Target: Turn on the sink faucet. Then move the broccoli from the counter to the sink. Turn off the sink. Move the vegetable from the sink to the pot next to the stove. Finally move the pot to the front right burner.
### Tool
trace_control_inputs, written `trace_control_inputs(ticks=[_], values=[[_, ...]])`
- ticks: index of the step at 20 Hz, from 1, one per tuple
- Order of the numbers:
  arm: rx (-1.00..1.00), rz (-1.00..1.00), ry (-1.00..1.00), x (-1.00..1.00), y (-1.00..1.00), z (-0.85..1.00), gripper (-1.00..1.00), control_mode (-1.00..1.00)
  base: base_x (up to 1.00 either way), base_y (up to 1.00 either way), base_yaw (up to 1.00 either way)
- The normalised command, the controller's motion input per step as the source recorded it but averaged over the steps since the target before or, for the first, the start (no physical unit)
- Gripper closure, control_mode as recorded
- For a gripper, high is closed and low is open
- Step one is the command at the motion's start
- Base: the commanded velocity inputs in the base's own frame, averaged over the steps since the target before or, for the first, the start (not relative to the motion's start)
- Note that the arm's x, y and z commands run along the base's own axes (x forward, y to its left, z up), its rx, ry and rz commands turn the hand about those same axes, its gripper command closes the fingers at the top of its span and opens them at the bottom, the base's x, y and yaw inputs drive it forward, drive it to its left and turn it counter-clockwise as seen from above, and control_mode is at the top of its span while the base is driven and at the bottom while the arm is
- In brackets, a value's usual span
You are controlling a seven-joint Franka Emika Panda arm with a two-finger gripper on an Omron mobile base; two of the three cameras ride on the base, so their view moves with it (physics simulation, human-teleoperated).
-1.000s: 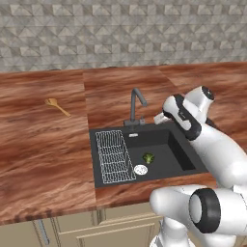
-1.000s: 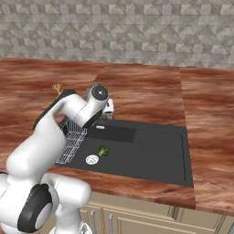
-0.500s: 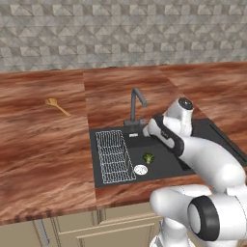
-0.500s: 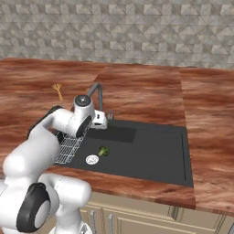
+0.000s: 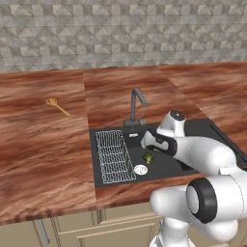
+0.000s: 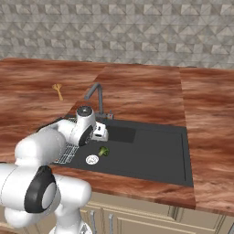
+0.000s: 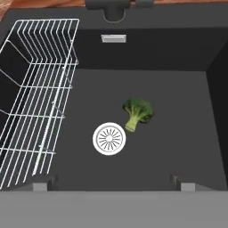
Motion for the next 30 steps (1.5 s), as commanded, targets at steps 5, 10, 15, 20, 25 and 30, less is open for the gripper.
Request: trace_control_inputs(ticks=[5, 10, 15, 20, 25, 30], values=[[0.0, -0.04, 0.05, 0.37, -0.17, -0.44, -1.0, -1.0, 0.0, 0.0, 0.0], [0.0, -0.01, 0.02, 0.31, -0.19, -0.36, -1.0, -1.0, 0.0, 0.0, 0.0], [0.0, 0.01, 0.0, 0.1, -0.02, -0.29, -1.0, -1.0, 0.0, 0.0, 0.0], [0.0, 0.04, 0.0, 0.2, -0.02, -0.21, -1.0, -1.0, 0.0, 0.0, 0.0], [0.0, 0.03, 0.0, 0.35, -0.03, -0.24, -1.0, -1.0, 0.0, 0.0, 0.0], [0.0, 0.03, 0.0, 0.27, -0.06, -0.24, -1.0, -1.0, 0.0, 0.0, 0.0]])
